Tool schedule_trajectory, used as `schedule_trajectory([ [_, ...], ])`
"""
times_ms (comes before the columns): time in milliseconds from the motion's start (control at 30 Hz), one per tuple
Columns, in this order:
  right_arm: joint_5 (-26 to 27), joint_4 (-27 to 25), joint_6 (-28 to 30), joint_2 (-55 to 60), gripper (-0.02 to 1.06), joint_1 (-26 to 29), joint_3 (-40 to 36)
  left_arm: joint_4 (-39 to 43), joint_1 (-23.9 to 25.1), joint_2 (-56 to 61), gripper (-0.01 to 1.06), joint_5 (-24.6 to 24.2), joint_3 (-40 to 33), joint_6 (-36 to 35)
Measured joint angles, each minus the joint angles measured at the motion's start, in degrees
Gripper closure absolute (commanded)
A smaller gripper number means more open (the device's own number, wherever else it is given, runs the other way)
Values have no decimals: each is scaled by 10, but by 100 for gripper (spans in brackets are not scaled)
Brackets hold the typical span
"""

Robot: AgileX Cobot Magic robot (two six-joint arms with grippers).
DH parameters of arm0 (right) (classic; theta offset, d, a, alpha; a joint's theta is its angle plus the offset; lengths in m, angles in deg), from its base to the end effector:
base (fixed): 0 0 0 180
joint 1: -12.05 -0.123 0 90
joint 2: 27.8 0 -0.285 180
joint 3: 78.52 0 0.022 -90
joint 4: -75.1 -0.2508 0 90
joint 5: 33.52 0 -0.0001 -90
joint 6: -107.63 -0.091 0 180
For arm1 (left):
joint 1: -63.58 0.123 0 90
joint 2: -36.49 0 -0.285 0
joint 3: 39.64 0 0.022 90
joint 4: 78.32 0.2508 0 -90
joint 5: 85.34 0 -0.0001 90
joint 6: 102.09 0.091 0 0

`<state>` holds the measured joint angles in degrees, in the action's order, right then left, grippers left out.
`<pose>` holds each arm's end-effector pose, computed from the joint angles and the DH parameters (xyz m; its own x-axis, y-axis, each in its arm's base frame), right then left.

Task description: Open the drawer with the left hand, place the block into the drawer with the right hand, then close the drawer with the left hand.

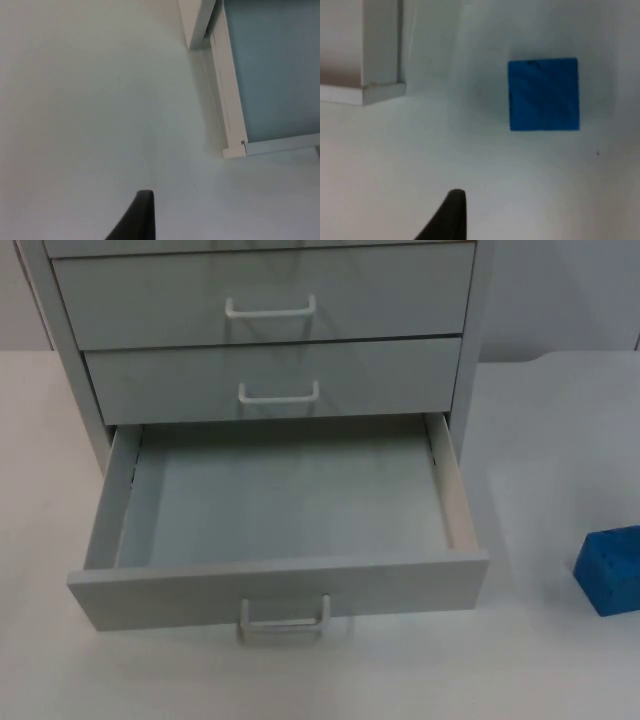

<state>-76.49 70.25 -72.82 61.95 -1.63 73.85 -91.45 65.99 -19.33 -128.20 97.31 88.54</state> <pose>0.2535 0.0671 0.2267 -0.9300 -0.1547 -0.3333 -0.1906 0.9786 0.0777 0.1481 -0.0079 0.2719 -0.7752 -0.0166 -0.6315 0.0682 0.9916 -0.1098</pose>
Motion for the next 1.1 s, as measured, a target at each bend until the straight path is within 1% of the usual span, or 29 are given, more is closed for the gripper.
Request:
schedule_trajectory([
  [33, 16, 41, -44, 26, -1, -25, 12, 0, 0, 2, 0, 0, 0, 0],
  [100, 33, 99, -105, 59, -1, -53, 23, 0, 0, 3, 0, 0, 0, 0],
  [133, 33, 99, -105, 59, -1, -53, 23, 0, 0, 3, 0, 0, 0, 0],
  [200, 45, 145, -151, 95, -1, -67, 29, 0, 0, 3, 0, 0, 0, 0],
  [267, 63, 167, -181, 125, -1, -73, 31, 0, 0, 3, 0, 0, 0, 0],
  [367, 81, 177, -199, 153, -1, -73, 31, 0, 0, 3, 0, 0, 0, 0],
  [467, 119, 183, -207, 191, -1, -73, 31, 0, 0, 3, 0, 1, 0, 1],
  [500, 119, 183, -207, 191, -1, -73, 31, 0, 0, 3, 0, 1, 0, 1],
  [567, 149, 183, -215, 222, -1, -73, 31, 0, 0, 3, 0, 2, 0, 1],
  [600, 149, 183, -215, 222, -1, -73, 31, 0, 0, 3, 0, 2, 0, 1],
  [700, 185, 183, -223, 260, 0, -73, 32, 0, 0, 3, 0, 2, 0, 1],
  [833, 196, 185, -235, 284, 4, -73, 32, 0, 0, 3, 0, 4, 0, 1],
  [867, 196, 191, -243, 289, 10, -73, 32, 0, 0, 3, 0, 4, 0, 1],
  [933, 197, 200, -254, 292, 25, -73, 32, 0, 0, 3, 0, 4, 0, 1],
  [967, 197, 207, -262, 295, 25, -73, 32, 0, 0, 3, 0, 4, 0, 1],
  [1000, 197, 215, -273, 294, 37, -73, 32, 0, 0, 3, 0, 4, 0, 1],
  [1067, 197, 233, -294, 294, 67, -73, 32, 0, 0, 3, 0, 4, 0, 1],
  [1100, 197, 233, -294, 294, 80, -73, 32, 0, 0, 3, 0, 4, 0, 1],
])
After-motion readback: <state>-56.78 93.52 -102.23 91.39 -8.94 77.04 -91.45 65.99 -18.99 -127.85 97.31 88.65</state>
